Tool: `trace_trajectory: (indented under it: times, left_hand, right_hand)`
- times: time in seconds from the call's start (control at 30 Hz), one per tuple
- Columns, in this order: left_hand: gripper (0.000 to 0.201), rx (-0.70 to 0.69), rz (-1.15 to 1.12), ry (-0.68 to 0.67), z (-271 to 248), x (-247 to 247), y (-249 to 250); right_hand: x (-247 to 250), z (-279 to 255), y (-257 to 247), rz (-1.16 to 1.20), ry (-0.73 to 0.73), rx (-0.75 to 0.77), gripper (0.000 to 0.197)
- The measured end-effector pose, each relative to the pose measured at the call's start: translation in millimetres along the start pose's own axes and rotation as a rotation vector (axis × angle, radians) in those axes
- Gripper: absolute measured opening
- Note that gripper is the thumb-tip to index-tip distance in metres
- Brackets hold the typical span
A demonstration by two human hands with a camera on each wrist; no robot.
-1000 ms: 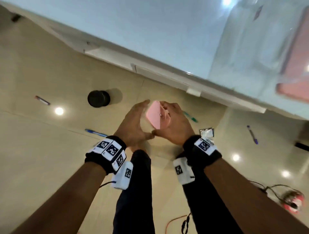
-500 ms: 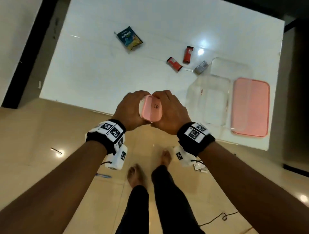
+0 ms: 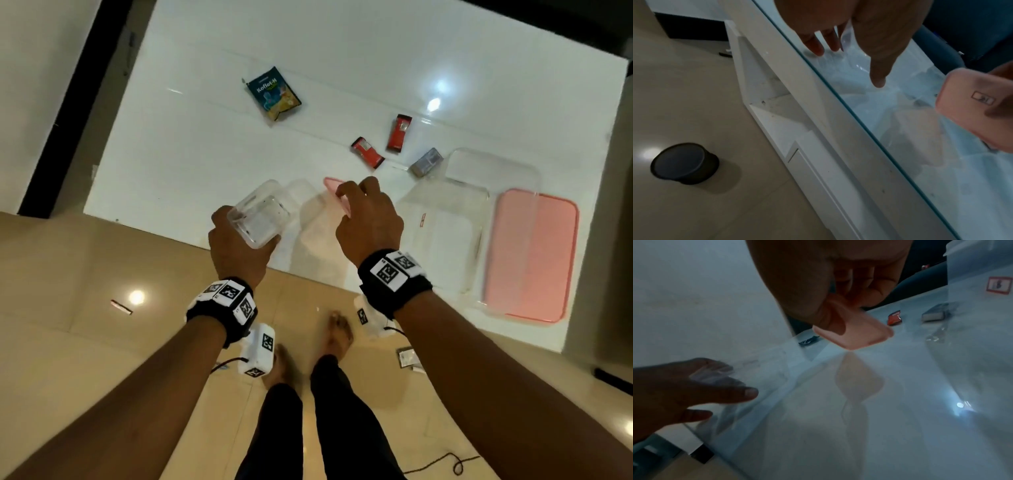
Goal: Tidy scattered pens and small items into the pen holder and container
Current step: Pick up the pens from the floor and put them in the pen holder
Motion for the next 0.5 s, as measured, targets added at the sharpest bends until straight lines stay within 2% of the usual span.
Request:
trace_trajectory:
  times: [0.07, 0.2, 0.27, 0.4, 0.5]
  left_hand:
    - [0.088, 0.044, 0.01, 0.049, -0.4, -6.1, 1.3]
    - [0.106, 0.089, 0.141, 0.038, -9.6, -17.4, 13.1]
    - [0.109, 0.083, 0.158, 0.004, -16.4, -20.5, 18.0]
    - [0.109, 0.092, 0.113, -0.08, -25.1, -20.5, 13.5]
    - [0.105, 0.071, 0.082, -0.135, -26.7, -16.3, 6.9]
  right_hand:
    - [-16.7, -3.6, 5.0, -0.032, -0.077, -0.055, 0.054]
    - [-41.8, -14.2, 8.3, -0.014, -0.198, -0.114, 0.063]
    - [-43.9, -16.3, 9.1, -0.039, -0.199, -0.119, 0.067]
    - [-39.1, -13.8, 15.3, -0.164, -0.113, -0.119, 0.064]
    - [-40.2, -11.3, 22.2, -0.142, -0.151, -0.138, 0.07]
Point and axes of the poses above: each hand's wrist, its own z-axis towards the middle knuckle, its own x-axis out of the back of the hand, y = z × x, the point moved 2 cm from there along z, towards the middle knuckle, and after that the axes turned 9 degrees about -y, right-handed, at the moved point
